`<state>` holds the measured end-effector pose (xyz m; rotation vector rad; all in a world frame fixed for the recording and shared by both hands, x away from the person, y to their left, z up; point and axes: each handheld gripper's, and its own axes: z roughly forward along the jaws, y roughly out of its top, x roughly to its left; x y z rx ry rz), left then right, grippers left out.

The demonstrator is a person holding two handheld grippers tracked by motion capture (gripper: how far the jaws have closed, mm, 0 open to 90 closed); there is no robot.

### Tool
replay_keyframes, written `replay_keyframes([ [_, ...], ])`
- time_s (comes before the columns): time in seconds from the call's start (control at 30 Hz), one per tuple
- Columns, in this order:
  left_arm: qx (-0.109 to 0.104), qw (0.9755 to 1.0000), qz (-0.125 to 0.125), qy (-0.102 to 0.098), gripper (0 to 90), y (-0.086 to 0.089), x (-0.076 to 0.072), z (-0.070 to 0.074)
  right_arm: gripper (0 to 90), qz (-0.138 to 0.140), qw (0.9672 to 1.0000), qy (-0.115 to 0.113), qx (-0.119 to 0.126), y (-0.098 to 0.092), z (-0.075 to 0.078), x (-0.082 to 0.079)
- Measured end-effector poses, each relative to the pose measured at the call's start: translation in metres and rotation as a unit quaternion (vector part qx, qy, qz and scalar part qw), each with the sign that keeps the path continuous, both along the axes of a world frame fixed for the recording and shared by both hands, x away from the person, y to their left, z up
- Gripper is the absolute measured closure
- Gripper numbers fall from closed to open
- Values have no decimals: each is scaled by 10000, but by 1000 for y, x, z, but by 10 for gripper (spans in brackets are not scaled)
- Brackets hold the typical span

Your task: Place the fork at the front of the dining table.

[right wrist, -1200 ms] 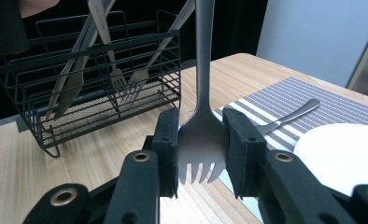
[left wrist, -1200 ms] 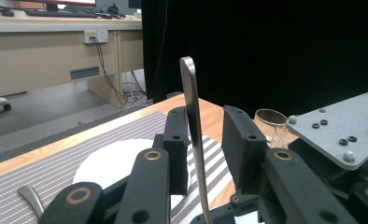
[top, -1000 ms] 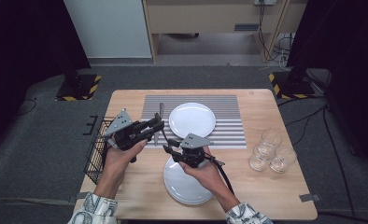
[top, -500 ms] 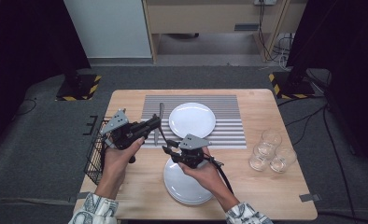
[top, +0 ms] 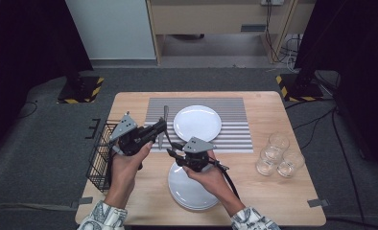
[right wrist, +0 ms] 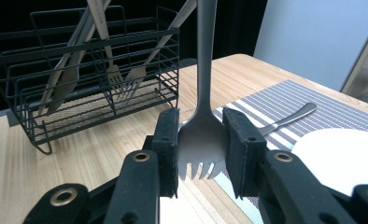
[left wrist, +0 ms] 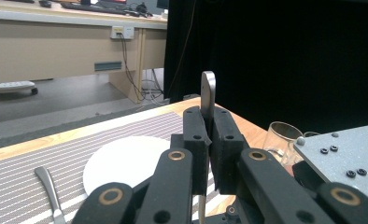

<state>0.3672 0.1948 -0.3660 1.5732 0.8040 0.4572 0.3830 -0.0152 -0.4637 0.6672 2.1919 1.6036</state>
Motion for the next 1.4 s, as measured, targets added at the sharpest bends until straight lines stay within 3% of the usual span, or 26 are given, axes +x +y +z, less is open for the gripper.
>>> replay_keyframes([
  [0.3, 45, 9997, 248, -16, 866, -2, -3, 1, 661, -272, 9994, -199, -41, 9, -2, -4],
  [0.57, -1, 9995, 313, -12, 866, -1, -2, 4, 450, -601, 9976, -313, -108, 14, -6, -9],
  [0.67, -35, 9994, 339, -8, 866, -2, -2, 4, 434, -728, 9964, -386, -181, 17, -9, -12],
  [1.13, -32, 9992, 388, -14, 865, -7, -2, 5, 657, -1029, 9936, -456, -89, 16, -7, -12],
  [1.4, -2, 9993, 373, 31, 864, -11, -2, 5, 676, -1103, 9930, -419, -97, 10, -7, -11],
])
